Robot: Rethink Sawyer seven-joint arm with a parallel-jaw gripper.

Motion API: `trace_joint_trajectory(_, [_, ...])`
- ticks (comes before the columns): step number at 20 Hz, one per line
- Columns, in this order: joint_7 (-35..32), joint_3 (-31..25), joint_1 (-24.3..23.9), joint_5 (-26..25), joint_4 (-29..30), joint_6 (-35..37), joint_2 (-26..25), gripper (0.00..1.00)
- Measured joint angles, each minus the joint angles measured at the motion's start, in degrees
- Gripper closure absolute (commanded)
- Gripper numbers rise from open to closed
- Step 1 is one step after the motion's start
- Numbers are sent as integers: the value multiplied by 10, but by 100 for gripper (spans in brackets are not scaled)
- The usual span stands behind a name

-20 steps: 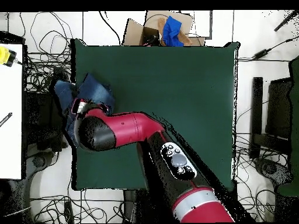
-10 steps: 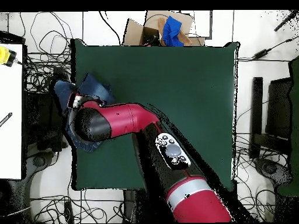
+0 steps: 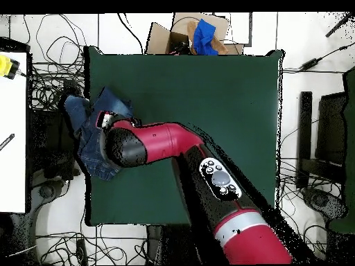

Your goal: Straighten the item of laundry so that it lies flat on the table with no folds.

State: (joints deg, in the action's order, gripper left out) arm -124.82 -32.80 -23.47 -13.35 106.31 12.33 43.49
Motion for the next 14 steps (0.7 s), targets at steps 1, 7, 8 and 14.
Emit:
trace_joint_trajectory(1, [0,0,-3,-3,0,0,0,0])
trace_joint_trajectory(7, [0,-11,-39,-22,15,3,4,0])
trace_joint_trajectory(8, [0,-18,-55,-22,24,8,11,0])
trace_joint_trajectory(14, [0,-40,-111,-25,55,36,41,0])
